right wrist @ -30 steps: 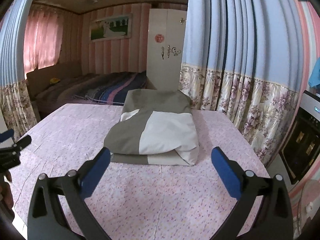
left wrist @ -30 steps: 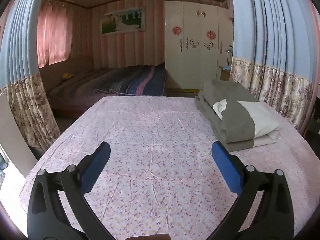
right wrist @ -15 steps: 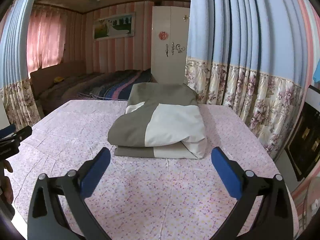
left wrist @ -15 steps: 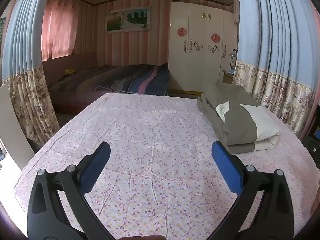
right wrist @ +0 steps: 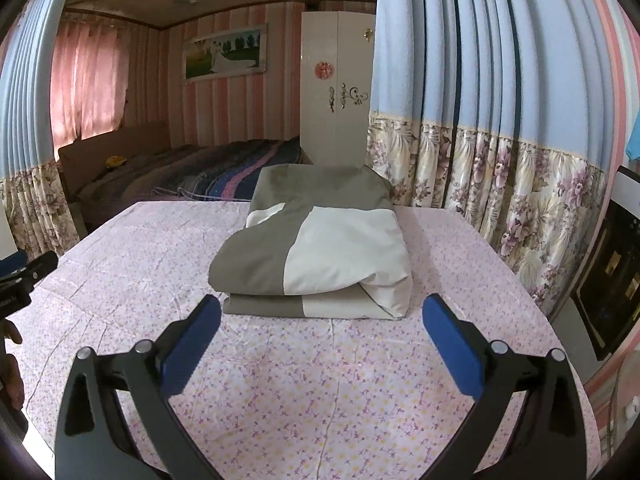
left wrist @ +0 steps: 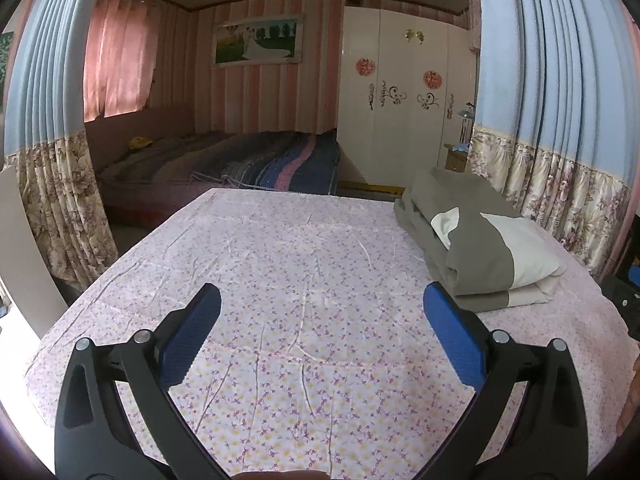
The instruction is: Fold large clothes
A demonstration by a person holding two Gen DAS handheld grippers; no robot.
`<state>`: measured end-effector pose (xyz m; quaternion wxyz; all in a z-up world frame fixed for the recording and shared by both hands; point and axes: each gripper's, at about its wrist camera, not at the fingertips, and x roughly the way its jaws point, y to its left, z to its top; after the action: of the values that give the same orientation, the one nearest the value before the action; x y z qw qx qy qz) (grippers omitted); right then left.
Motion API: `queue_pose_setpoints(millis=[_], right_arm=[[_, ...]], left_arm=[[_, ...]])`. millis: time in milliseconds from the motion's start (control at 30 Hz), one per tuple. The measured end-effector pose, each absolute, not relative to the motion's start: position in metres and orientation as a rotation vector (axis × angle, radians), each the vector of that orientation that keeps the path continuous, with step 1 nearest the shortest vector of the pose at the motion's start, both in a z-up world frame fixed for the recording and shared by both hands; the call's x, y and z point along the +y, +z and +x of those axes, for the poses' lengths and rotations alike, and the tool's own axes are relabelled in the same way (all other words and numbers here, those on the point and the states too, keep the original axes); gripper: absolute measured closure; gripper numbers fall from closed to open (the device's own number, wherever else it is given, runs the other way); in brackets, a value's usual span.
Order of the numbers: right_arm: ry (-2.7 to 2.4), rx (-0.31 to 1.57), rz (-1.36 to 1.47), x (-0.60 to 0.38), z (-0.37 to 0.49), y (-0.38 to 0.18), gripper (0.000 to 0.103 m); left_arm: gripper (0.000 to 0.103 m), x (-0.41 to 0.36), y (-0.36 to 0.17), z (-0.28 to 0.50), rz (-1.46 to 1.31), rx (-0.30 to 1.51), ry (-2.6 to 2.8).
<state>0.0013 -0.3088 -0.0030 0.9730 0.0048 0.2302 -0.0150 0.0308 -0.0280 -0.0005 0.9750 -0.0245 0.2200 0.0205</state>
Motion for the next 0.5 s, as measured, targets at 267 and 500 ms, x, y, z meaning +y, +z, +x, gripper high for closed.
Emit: queue_pose_setpoints(millis=[267, 500], right_arm=[[-0.04, 0.464, 0.01, -0.3117, 0.0002, -0.0034, 0.002], [-0.028, 0.473, 0.018, -0.3115, -0.0012, -0.0043, 0.002]], left_arm=[[0.003, -0.0278, 0.0011, 0.0318, -0.05, 0.455, 0.024], [0.003, -0.0259, -0.0017, 0.0342, -0.07, 0.474, 0.028]])
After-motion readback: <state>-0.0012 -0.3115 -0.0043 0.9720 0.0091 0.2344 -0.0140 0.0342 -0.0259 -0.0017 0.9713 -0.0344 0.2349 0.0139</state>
